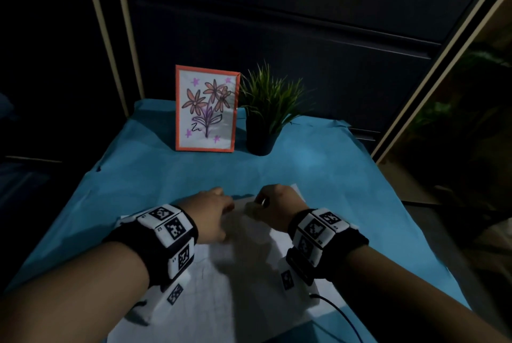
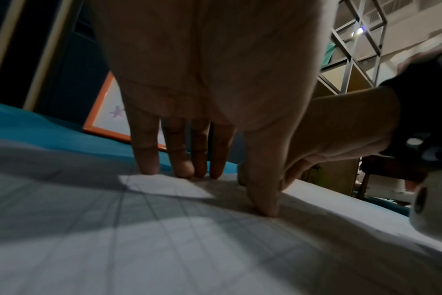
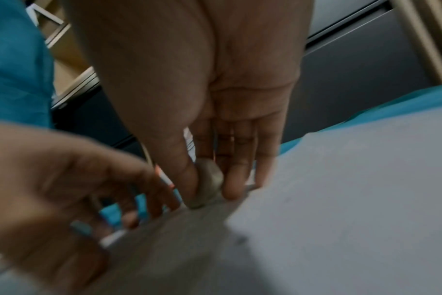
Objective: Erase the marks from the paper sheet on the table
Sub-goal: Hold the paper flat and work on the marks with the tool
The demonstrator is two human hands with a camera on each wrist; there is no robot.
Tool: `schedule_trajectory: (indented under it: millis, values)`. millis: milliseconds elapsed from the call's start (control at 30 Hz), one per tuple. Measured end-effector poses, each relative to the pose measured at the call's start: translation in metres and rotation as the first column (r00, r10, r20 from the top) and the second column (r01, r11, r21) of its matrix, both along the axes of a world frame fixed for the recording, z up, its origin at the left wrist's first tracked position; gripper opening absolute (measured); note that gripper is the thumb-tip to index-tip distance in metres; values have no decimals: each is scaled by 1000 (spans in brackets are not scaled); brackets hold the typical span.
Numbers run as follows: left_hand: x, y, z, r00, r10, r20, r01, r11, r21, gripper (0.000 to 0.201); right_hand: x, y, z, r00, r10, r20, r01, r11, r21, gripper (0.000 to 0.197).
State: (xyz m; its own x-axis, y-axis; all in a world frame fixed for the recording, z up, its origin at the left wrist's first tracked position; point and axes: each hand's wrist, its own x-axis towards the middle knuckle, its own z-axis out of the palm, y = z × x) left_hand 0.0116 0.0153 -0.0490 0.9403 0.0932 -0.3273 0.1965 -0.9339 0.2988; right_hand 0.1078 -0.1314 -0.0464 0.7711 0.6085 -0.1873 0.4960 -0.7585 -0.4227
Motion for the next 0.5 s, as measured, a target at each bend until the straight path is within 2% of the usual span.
schedule_trajectory:
  millis: [67,133,267,433,500]
  values:
    - [2,1,0,1000,8,3,-8,1000,-11,47,-8,10,-3,998,57,35,-55,998,-33,27]
    - [2,2,-1,1000,12,-2,-12,1000,-17,48,-10,14,-4,996,52,70,-47,997,-65,28]
    - [0,2,-4,1000,8,-8,-8,1000,13,67,5,4,-6,990,-92,104,97,995,-39,28]
    - [3,2,-4,1000,8,-5,-8,1000,6,52,0,18,-7,998,-10,60,11,1000,-17,26]
    - [3,3,-5,1000,6,-10,-6,1000,11,52,1,20,-11,999,-17,49,18,1000,-22,28]
